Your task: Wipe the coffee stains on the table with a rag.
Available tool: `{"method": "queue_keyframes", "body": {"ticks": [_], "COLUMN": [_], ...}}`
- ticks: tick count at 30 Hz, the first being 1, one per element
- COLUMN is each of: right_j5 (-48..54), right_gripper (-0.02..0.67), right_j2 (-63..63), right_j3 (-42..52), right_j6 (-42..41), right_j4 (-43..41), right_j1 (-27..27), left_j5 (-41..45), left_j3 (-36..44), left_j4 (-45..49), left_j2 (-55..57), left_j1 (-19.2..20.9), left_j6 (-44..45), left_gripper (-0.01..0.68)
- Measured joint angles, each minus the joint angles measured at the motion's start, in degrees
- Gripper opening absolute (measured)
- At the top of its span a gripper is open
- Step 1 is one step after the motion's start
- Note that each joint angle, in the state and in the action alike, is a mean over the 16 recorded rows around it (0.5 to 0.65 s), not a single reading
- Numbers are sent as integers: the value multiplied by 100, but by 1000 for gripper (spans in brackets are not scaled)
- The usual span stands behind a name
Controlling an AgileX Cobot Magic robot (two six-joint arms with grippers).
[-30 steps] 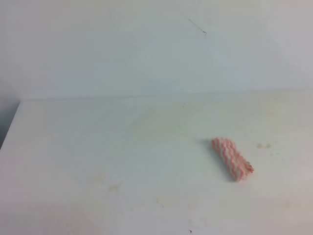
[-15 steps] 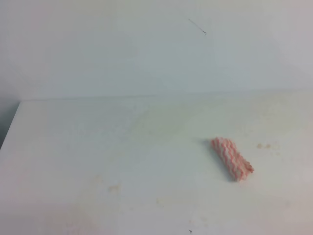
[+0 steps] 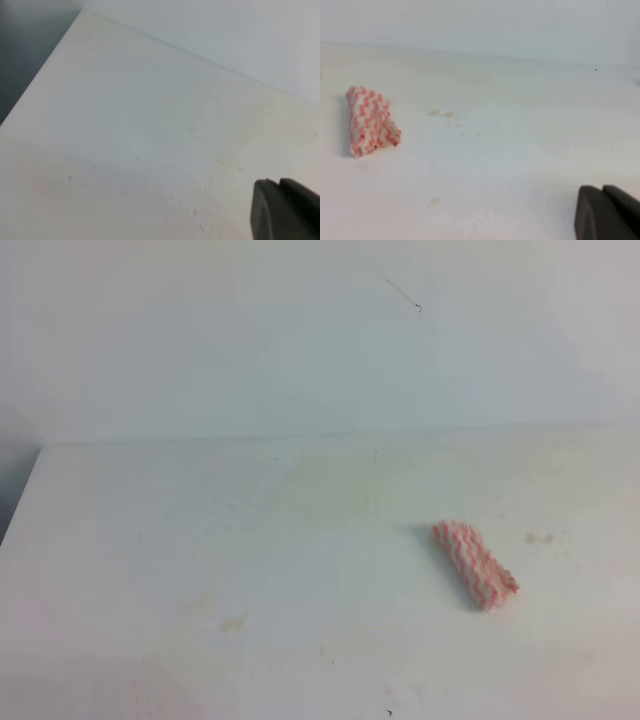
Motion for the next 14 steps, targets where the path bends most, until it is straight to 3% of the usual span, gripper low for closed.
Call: {"method": "queue_keyframes", "body": {"ticks": [14], "right_j5": [0], "right_gripper": [-4], "right_j2": [0], "right_j3": [0], "right_j6": [0], "right_j4": [0], "right_j1": [0], "left_j5": [0], "left_j3": [0], "left_j4": [0], "left_j2": [0], "left_j1": [0], "left_j6": [-7], "left_gripper": [-3]}}
